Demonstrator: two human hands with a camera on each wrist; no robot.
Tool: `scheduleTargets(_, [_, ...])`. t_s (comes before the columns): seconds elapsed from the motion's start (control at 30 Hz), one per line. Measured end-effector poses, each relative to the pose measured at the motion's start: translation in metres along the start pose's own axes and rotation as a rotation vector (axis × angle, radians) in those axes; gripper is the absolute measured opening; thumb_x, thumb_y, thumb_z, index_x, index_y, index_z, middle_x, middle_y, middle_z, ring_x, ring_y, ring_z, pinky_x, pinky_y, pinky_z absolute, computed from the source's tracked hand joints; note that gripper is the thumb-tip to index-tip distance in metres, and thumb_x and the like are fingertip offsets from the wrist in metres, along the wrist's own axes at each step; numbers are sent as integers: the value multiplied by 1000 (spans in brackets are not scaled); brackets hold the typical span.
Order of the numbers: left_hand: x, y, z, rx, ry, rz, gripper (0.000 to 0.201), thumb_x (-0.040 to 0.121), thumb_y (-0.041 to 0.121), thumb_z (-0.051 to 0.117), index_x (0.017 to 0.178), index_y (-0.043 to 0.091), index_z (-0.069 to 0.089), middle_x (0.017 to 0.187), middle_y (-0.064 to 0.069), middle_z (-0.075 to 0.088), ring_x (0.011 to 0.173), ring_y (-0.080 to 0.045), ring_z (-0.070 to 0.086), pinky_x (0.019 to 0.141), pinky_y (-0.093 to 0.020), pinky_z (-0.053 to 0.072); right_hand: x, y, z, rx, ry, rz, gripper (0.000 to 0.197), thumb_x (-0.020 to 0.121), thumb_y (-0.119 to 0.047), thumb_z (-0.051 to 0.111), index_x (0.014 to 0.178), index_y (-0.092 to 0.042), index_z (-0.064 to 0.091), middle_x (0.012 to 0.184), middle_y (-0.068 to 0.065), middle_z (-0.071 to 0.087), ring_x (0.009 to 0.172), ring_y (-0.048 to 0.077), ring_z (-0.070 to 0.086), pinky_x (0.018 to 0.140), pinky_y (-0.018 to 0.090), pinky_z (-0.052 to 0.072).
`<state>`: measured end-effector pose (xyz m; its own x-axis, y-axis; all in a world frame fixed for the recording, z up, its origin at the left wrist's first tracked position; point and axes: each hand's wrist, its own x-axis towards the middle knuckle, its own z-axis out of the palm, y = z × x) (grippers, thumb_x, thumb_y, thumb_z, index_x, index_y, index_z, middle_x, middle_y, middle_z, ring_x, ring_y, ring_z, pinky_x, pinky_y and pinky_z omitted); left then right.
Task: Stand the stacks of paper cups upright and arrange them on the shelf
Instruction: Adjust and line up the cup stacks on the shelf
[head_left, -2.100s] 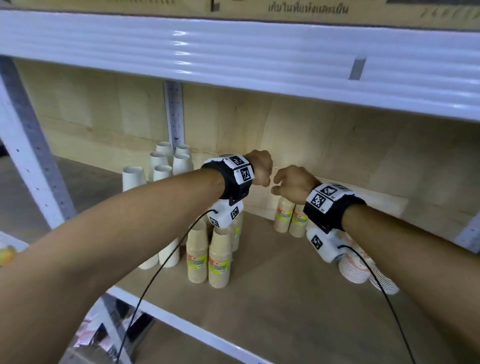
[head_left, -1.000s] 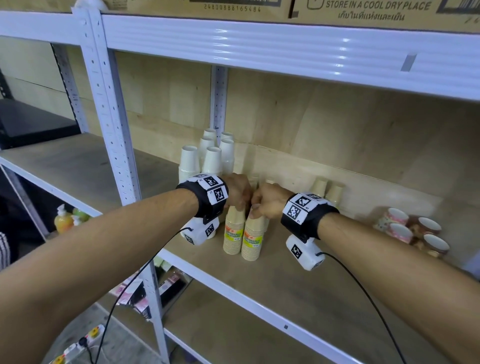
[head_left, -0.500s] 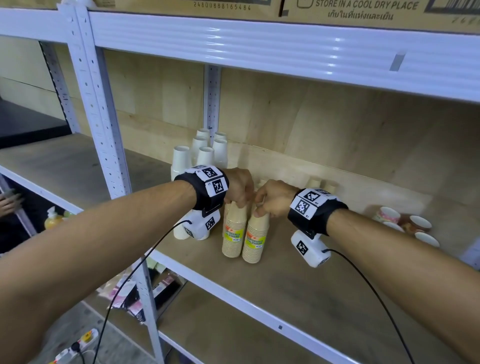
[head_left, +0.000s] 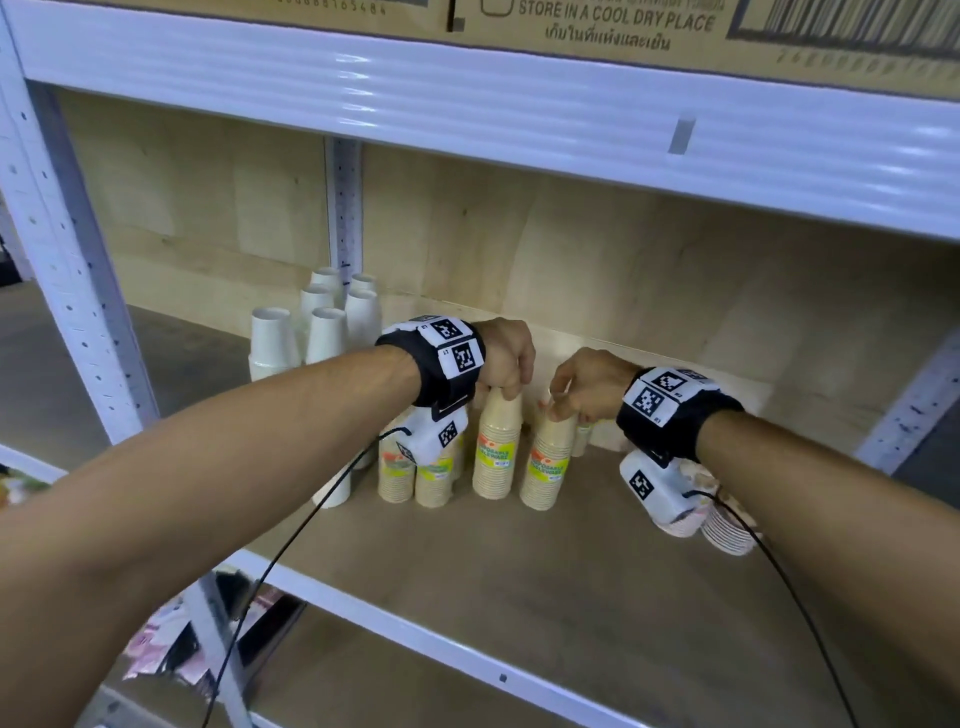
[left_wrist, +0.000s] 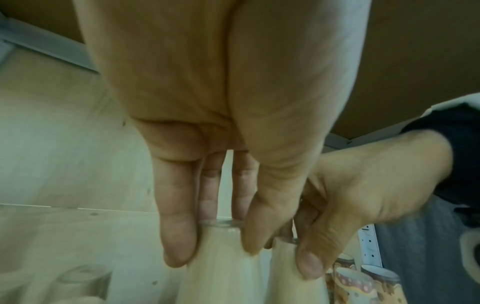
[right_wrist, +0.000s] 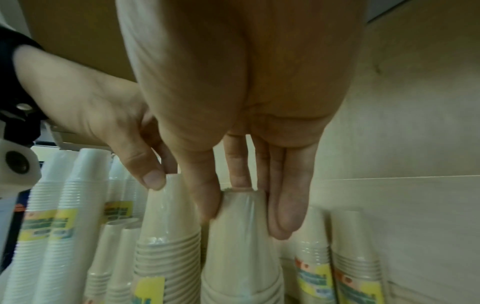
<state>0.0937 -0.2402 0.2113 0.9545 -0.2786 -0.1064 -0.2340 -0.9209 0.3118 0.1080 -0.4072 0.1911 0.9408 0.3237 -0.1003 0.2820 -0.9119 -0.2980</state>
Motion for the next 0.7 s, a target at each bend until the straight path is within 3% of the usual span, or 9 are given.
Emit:
scheduleTargets(0.2, [34, 20, 10, 20, 47, 58, 30, 83, 8, 72, 112, 17, 70, 99, 0, 60, 88, -17, 59, 71, -24, 45, 9, 38, -10, -51, 88, 102, 25, 73, -24, 81, 93, -11, 73, 95, 9, 71, 83, 23, 67, 79, 38, 56])
scheduleTargets(0.37, [60, 27, 21, -2, 78, 64, 34, 85, 3, 67, 117, 13, 70, 120, -4, 65, 90, -17, 58, 73, -20, 44, 19, 65, -12, -110, 125, 182, 34, 80, -18, 76, 110, -5, 70, 114, 10, 65, 103, 26, 63, 85, 34, 51])
scheduleTargets(0.47, [72, 29, 26, 6, 121, 84, 33, 89, 2, 63, 121, 11, 68, 125, -3, 63, 103, -19, 61, 72, -17, 40, 30, 79, -10, -110, 164, 225, 32, 81, -14, 73, 111, -4, 70, 114, 11, 67, 103, 26, 64, 79, 29, 50])
scheduleTargets(0.57, [84, 30, 33, 3, 131, 87, 32, 88, 1, 62, 119, 8, 69, 123, -6, 63, 92, -16, 56, 71, -19, 40, 40, 90, -10, -104, 176, 257, 27, 82, -9, 70, 108, 0, 71, 112, 14, 68, 101, 27, 65, 72, 25, 46])
scheduleTargets(0.7, [98, 29, 40, -16, 129, 78, 30, 86, 1, 63, 114, 9, 70, 122, -7, 62, 102, -21, 60, 75, -23, 46, 55, 105, -9, -80, 166, 266, 22, 82, -6, 67, 102, 1, 71, 108, 15, 68, 87, 24, 62, 57, 20, 39])
